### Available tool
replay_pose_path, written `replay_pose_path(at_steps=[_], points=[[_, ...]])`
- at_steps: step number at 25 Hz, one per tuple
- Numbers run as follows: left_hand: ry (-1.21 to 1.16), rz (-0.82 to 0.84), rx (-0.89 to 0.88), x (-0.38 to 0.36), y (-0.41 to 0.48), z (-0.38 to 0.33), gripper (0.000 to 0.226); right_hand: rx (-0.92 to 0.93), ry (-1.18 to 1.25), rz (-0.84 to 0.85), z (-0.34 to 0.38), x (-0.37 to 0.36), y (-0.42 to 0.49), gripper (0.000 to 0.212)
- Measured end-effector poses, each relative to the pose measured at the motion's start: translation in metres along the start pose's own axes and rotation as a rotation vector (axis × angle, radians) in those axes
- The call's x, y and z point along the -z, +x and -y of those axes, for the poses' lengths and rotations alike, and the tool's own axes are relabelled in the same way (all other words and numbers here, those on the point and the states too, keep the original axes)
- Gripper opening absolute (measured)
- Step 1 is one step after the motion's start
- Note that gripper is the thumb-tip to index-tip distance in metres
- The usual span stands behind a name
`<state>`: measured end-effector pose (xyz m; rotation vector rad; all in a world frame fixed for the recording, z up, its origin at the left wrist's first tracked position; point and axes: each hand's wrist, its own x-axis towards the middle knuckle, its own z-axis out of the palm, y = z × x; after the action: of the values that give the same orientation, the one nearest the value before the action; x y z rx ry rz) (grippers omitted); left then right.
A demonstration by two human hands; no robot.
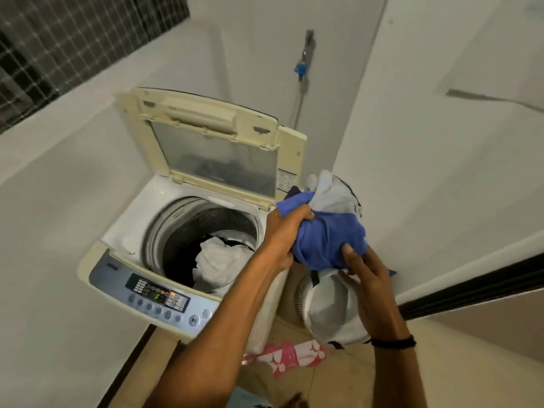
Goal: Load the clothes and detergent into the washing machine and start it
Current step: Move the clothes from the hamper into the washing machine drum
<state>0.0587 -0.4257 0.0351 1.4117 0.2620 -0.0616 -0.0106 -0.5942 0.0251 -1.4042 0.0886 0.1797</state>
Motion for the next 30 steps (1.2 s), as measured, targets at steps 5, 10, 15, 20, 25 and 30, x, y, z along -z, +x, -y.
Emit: replay_pose_path(at_steps=[5,10,15,20,25,30], points=[[-0.170,0.054,-0.008,0.107,0.004,-0.049,0.035,-0.289,0.368,-0.037,-0.018,-0.088,0.030,0.064],[-0.074,0.320,0.008,0.222,0.034,-0.055,0.025,-0.462,0.468,-0.088,-0.062,-0.210,0.082,0.071],[-0.003,0.321,0.298,0.321,0.084,-0.021,0.024,-0.414,0.472,-0.355,-0.113,-0.297,0.098,0.047],[0.163,0.175,0.711,0.375,0.099,0.018,0.059,-0.339,0.281,-0.584,-0.137,-0.334,0.103,0.040],[0.106,0.084,0.521,0.376,0.111,0.040,0.045,-0.365,0.243,-0.593,-0.148,-0.343,0.113,0.050],[0.076,0.071,0.476,0.375,0.115,0.043,0.043,-0.413,0.299,-0.594,-0.149,-0.342,0.127,0.067]])
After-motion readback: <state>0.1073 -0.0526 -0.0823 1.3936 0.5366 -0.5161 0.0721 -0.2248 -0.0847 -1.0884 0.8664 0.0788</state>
